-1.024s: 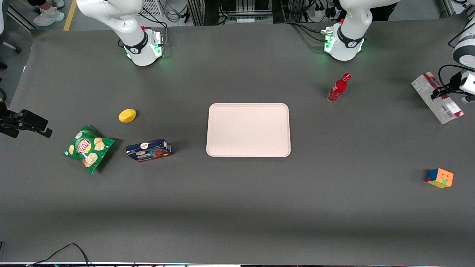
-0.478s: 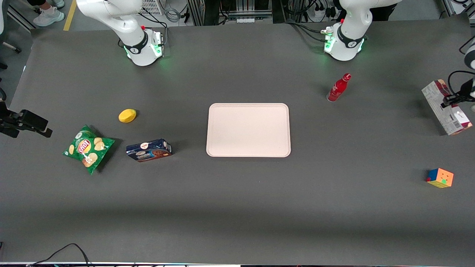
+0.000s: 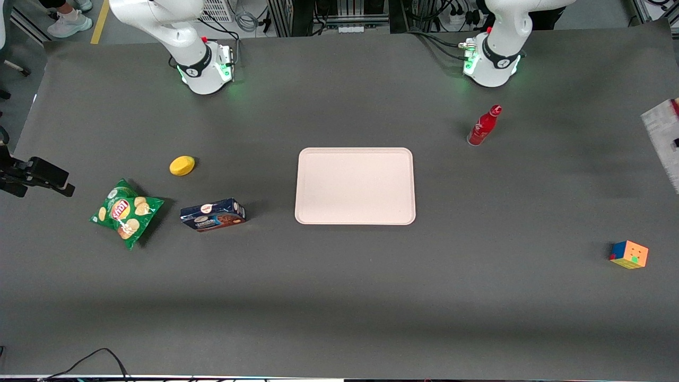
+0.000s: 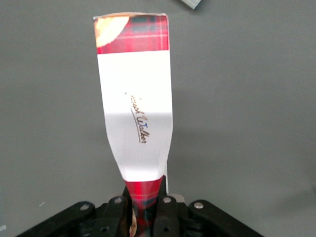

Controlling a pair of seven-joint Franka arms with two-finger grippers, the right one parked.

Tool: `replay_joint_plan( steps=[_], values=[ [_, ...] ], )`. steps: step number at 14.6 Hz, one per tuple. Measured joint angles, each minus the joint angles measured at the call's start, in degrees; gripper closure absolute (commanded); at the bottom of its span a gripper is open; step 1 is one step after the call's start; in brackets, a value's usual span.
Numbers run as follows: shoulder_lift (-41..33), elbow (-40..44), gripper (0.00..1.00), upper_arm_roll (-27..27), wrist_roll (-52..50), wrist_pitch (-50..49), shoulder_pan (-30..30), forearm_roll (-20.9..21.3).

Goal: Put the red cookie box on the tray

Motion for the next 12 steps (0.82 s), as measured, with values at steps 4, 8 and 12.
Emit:
replay_joint_plan(
  steps=[4, 8, 12],
  values=[
    [-0.3, 13.6, 0.84, -2.9, -3.4, -14.7, -0.4, 4.3],
    [-0.2, 16.2, 0.84, -5.9, -4.4, -17.9, -0.5, 4.8],
    [-0.7, 18.6, 0.84, -14.5, -10.9, -24.2, -0.8, 4.7]
  ],
)
